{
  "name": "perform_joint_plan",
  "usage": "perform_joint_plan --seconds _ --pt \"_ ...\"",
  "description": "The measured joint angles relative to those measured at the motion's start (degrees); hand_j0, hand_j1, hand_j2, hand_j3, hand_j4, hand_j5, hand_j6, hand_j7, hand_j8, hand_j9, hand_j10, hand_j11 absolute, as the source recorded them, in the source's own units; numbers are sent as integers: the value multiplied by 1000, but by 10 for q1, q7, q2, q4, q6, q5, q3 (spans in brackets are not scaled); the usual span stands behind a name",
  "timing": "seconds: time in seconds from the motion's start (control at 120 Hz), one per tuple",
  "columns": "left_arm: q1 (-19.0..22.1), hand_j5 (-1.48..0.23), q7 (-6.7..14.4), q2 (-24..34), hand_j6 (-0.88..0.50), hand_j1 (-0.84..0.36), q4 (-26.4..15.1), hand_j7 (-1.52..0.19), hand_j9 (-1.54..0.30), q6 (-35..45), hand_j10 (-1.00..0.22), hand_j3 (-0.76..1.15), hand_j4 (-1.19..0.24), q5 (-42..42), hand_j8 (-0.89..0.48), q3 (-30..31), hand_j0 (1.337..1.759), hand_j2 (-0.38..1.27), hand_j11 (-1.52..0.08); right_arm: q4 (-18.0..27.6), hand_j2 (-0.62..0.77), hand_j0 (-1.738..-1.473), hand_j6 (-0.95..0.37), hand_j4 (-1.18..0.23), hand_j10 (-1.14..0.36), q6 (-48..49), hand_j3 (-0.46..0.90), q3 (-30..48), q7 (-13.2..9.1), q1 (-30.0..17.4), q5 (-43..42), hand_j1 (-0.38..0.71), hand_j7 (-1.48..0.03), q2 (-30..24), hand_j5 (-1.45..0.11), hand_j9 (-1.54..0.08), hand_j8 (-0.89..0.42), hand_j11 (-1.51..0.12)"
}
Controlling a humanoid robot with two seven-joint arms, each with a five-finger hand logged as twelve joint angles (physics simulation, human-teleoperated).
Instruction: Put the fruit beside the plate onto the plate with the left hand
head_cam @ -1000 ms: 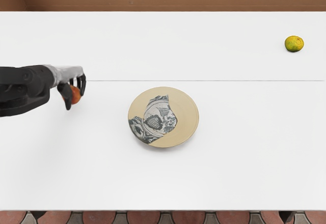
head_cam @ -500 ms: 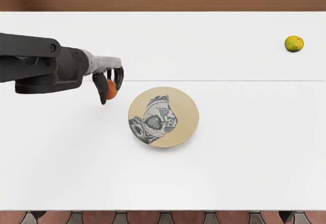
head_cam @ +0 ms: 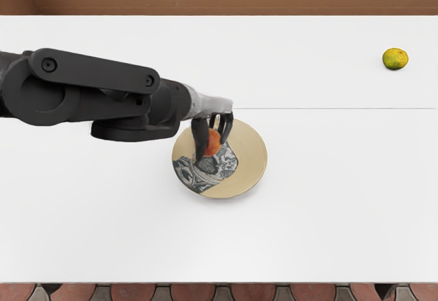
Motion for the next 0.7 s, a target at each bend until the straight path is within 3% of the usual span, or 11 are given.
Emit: perform_joint_plan --seconds 0.342,0.55,0.7 --pt "17 -1106 1 -44 -528 -213 35 -1136 -1157 13 -823 0 -853 0 -541 -10 1650 358 -1165 0 -7 -1658 -33 -33 -33 0 0 0 0 0 0 -310 -43 0 -43 -43 -33 -43" --pt "18 -832 1 -43 -492 -230 47 -851 -859 17 -633 0 -649 -1 -501 -9 1655 235 -863 0 -7 -1658 -33 -33 -33 0 0 0 0 0 0 -310 -43 0 -43 -43 -33 -43" --pt "18 -651 2 -43 -427 -160 50 -660 -663 16 -497 0 -504 -2 -429 -8 1656 152 -665 0 -7 -1658 -33 -33 -33 0 0 0 0 0 0 -310 -43 0 -43 -43 -33 -43"
